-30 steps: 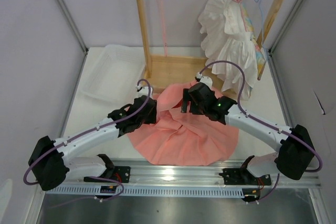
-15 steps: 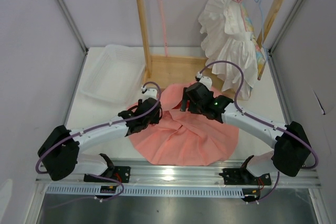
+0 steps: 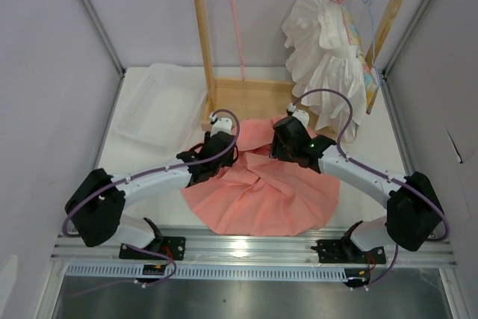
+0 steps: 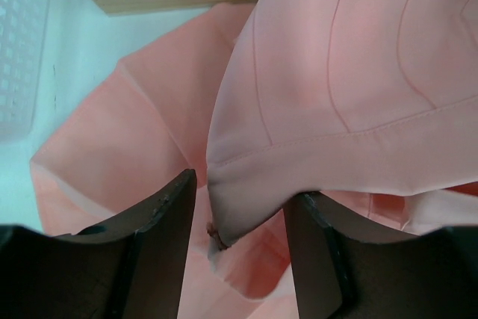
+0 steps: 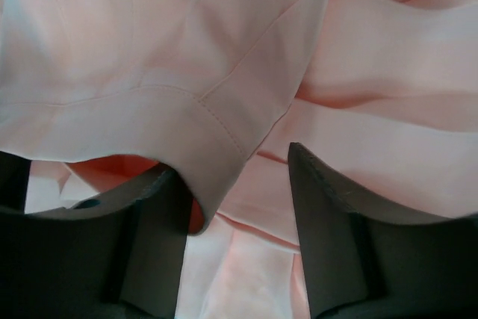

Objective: Place the skirt on the hanger

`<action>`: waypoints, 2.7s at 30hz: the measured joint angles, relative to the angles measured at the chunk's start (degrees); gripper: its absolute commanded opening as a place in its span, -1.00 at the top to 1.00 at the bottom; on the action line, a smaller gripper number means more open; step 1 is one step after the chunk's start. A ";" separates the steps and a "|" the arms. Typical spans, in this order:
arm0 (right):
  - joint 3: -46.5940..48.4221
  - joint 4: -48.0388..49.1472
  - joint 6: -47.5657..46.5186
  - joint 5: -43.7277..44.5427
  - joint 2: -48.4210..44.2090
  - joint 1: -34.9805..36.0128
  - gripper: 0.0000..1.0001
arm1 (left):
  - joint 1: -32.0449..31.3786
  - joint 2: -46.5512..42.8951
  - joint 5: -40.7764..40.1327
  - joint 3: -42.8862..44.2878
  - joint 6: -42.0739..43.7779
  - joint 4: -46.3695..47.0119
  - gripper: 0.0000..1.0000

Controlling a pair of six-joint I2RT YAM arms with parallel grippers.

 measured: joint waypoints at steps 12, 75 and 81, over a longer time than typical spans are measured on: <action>-6.16 7.67 -6.78 -13.49 -5.53 -7.10 1.00 | 9.27 -0.61 18.18 2.19 0.37 2.86 0.99; 28.96 75.78 41.86 -74.82 -4.48 -11.37 1.00 | 13.53 -16.04 46.45 -2.08 -19.50 25.53 0.03; 21.14 62.23 22.40 -73.33 -14.60 -10.73 1.00 | 15.45 -23.89 44.30 -2.62 -14.97 14.40 0.02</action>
